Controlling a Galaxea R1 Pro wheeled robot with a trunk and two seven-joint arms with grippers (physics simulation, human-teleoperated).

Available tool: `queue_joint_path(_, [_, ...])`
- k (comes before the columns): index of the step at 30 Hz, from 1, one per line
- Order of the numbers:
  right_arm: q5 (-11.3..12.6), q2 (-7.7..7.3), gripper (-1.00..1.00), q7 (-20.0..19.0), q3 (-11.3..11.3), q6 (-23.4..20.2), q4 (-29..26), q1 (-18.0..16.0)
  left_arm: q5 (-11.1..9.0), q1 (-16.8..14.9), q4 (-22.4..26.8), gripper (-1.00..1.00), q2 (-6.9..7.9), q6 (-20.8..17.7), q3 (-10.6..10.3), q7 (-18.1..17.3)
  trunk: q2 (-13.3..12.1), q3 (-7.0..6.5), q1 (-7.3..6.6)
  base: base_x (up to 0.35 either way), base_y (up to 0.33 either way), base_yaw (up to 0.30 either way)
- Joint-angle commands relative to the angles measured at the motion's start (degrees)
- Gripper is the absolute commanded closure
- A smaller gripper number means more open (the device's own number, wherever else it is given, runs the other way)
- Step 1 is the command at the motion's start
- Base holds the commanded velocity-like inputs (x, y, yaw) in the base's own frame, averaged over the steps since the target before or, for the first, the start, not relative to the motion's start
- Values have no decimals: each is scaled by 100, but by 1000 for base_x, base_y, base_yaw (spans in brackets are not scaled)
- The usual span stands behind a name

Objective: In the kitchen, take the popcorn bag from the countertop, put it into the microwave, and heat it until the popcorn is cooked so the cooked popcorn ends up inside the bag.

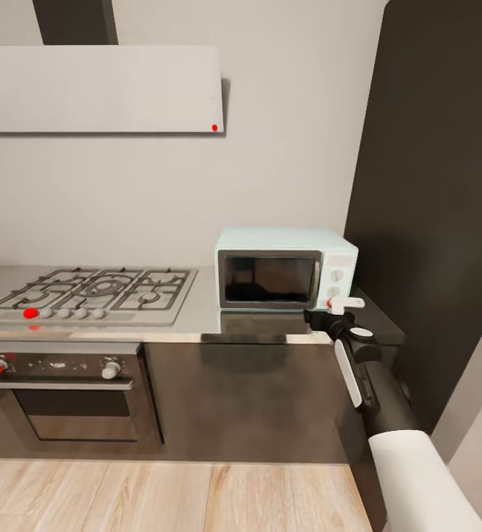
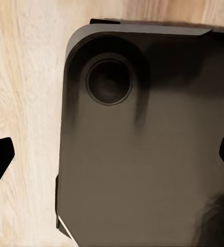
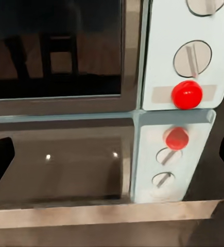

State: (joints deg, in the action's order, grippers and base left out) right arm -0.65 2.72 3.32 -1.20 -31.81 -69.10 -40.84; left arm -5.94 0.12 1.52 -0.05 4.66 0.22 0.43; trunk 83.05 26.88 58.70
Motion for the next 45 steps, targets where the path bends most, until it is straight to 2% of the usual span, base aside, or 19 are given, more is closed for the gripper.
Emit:
queue_joint_path(1, [-5, 3, -100, 12, 2, -29, -7, -3, -56, 3, 6, -100, 5, 9, -4, 2, 3, 5, 3, 246, 0, 0])
queue_joint_path(34, [-23, -9, -100, 15, 6, -25, 2, -3, -57, 0, 4, -100, 23, 9, -14, 1, 3, 5, 3, 137, 0, 0])
queue_joint_path(45, [-23, -35, -100, 20, -3, -27, 2, -3, -57, -1, 6, -100, 19, 9, -13, 1, 3, 5, 3, 21, -53, 0])
